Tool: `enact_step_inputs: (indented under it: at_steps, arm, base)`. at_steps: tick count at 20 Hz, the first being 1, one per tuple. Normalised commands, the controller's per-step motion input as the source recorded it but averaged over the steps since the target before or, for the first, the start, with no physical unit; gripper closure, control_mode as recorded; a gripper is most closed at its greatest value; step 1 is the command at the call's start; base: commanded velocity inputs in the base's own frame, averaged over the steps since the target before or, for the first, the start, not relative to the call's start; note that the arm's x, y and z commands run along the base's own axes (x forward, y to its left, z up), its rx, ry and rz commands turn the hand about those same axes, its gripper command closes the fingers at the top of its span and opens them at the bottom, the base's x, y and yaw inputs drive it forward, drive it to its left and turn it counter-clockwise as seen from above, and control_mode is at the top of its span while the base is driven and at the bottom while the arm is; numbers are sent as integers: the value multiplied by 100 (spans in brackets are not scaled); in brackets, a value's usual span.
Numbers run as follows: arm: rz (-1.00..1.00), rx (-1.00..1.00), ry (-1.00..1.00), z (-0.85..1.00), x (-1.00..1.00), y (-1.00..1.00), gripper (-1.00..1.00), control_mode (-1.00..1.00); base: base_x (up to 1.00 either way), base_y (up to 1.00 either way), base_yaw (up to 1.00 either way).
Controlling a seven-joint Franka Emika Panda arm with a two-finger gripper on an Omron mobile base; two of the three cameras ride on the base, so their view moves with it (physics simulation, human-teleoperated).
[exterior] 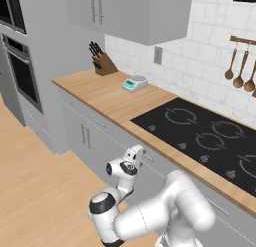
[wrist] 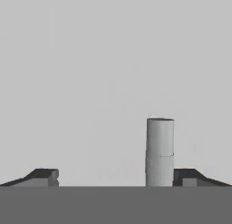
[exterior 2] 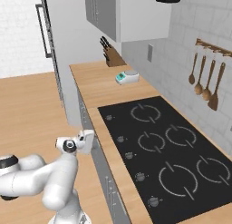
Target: Take a straw from the drawer in front and place it inside the glass cup on the dining counter.
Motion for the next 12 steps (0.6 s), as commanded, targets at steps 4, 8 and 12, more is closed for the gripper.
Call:
enact_step_inputs:
  at_steps: [4,8,12]
  arm:
    - [1,0,1,-11,19,-13,-100,-100]
    - [0,0,0,-2,0,-17,-100,-100]
    - [0,0,3,-10,-6,-1,100,-100]
  base:
    - [0,0,0]
    - [0,0,0]
    - [0,0,0]
